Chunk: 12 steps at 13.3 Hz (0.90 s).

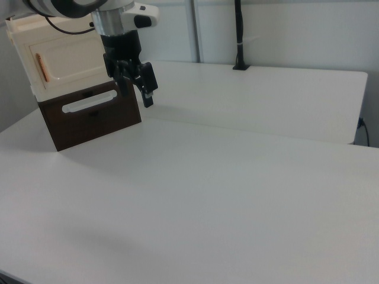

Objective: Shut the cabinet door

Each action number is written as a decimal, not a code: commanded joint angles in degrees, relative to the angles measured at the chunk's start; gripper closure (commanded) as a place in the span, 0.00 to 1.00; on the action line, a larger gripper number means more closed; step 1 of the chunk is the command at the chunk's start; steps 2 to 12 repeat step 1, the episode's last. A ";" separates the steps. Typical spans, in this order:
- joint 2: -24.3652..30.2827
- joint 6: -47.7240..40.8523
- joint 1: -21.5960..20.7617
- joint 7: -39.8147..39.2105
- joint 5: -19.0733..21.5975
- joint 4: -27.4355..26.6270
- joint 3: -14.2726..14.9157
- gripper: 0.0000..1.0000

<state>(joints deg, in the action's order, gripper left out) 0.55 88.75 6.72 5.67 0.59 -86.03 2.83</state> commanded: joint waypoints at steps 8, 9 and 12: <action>0.33 -0.68 0.05 -0.13 -0.85 -0.55 -0.46 0.00; 0.33 -0.68 0.05 -0.13 -0.85 -0.55 -0.46 0.00; 0.33 -0.68 0.05 -0.13 -0.85 -0.55 -0.46 0.00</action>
